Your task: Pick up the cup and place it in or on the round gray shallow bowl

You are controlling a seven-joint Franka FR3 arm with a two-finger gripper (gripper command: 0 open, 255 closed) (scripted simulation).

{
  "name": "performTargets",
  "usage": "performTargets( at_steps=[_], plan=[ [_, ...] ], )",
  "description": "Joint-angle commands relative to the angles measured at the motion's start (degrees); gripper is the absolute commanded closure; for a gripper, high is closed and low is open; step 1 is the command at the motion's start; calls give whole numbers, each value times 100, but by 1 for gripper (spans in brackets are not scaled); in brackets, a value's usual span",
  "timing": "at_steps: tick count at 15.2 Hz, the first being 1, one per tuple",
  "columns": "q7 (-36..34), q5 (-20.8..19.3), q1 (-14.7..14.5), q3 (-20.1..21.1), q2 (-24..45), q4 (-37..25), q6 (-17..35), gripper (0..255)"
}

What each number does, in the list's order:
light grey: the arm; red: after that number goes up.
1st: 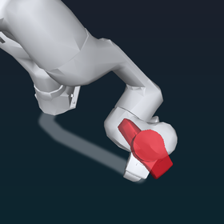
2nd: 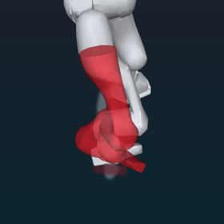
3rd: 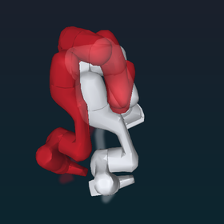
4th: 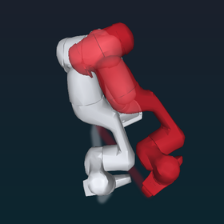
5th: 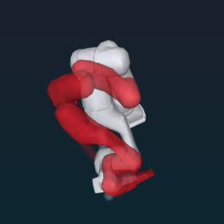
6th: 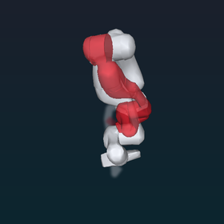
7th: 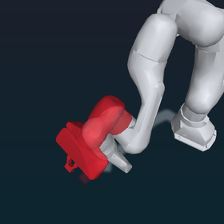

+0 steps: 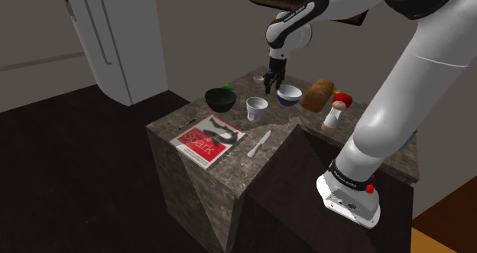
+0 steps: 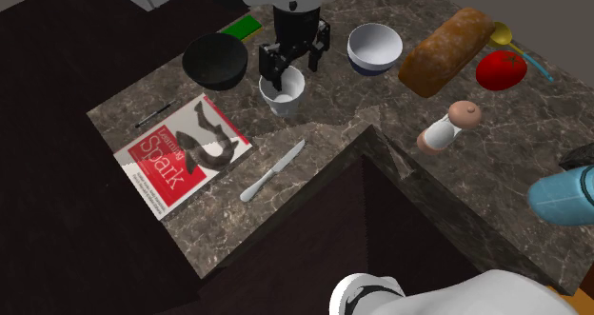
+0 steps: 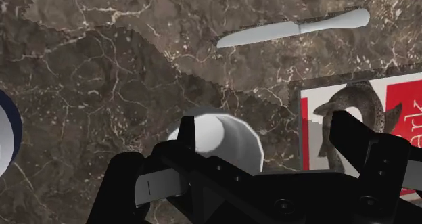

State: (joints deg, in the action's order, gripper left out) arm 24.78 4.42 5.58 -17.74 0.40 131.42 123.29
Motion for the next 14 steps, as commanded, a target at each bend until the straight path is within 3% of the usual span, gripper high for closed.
performTargets(
  at_steps=[1, 10, 14],
  plan=[
    [292, 224, 51, -45, 477, -253, 177, 0],
    [1410, 1143, 640, 103, 2594, -1926, 380, 0],
    [1502, 1251, 702, 172, 2854, -1991, 559, 0]
  ],
)
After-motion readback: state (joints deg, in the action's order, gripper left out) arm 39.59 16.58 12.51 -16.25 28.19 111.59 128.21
